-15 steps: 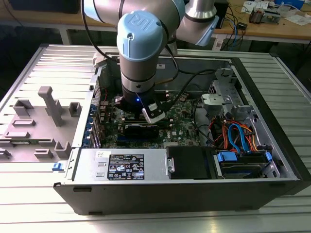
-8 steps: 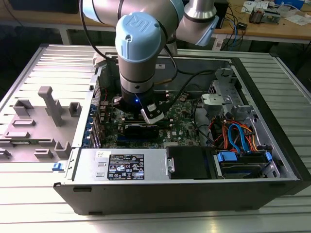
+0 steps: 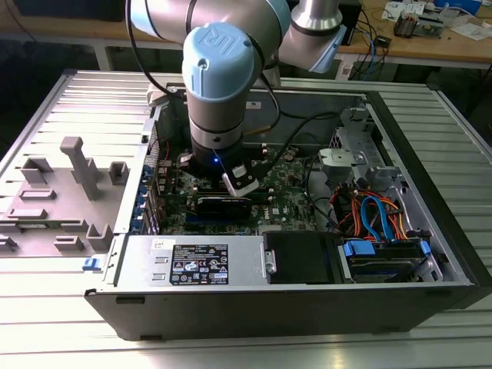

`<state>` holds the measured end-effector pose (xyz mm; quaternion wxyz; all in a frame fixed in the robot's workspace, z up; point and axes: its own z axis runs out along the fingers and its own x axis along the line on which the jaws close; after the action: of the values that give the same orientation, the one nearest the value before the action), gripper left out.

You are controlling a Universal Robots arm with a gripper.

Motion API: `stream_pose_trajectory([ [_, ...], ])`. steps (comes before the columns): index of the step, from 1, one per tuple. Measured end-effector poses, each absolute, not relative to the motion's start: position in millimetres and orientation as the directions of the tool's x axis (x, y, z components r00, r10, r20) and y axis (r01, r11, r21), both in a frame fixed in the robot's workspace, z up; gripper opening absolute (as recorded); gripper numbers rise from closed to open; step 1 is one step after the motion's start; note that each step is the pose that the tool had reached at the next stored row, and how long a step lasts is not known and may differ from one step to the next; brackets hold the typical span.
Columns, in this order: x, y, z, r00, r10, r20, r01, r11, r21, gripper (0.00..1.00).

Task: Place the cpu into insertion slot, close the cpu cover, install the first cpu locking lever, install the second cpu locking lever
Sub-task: 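Install the second cpu locking lever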

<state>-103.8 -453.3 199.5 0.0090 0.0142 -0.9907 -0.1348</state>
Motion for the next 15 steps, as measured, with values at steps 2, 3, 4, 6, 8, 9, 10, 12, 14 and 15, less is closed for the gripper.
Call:
stream_pose_trajectory([
  [2, -103.8, -453.2, 198.7, -0.999, -0.030, 0.014, -0.026, 0.962, 0.270, 0.11],
  [3, -103.8, -453.3, 198.4, -0.999, -0.031, 0.014, -0.026, 0.962, 0.271, 0.11],
  [4, -103.8, -453.3, 198.4, -0.999, -0.031, 0.014, -0.026, 0.962, 0.271, 0.11],
  [6, -103.7, -453.2, 198.2, -0.999, -0.031, 0.014, -0.026, 0.963, 0.270, 0.11],
  [8, -103.7, -453.0, 198.0, -0.999, -0.030, 0.014, -0.026, 0.966, 0.257, 0.11],
  [9, -103.7, -453.1, 198.1, -0.999, -0.030, 0.014, -0.026, 0.967, 0.252, 0.11],
  [10, -103.8, -453.3, 198.4, -0.999, -0.030, 0.015, -0.026, 0.968, 0.251, 0.11],
  [12, -103.8, -453.3, 199.3, -0.999, -0.030, 0.015, -0.026, 0.968, 0.251, 0.11],
  [14, -103.8, -453.3, 200.8, -0.999, -0.030, 0.015, -0.026, 0.968, 0.251, 0.11],
  [15, -103.8, -453.4, 202.1, -0.999, -0.030, 0.015, -0.026, 0.968, 0.250, 0.11],
])
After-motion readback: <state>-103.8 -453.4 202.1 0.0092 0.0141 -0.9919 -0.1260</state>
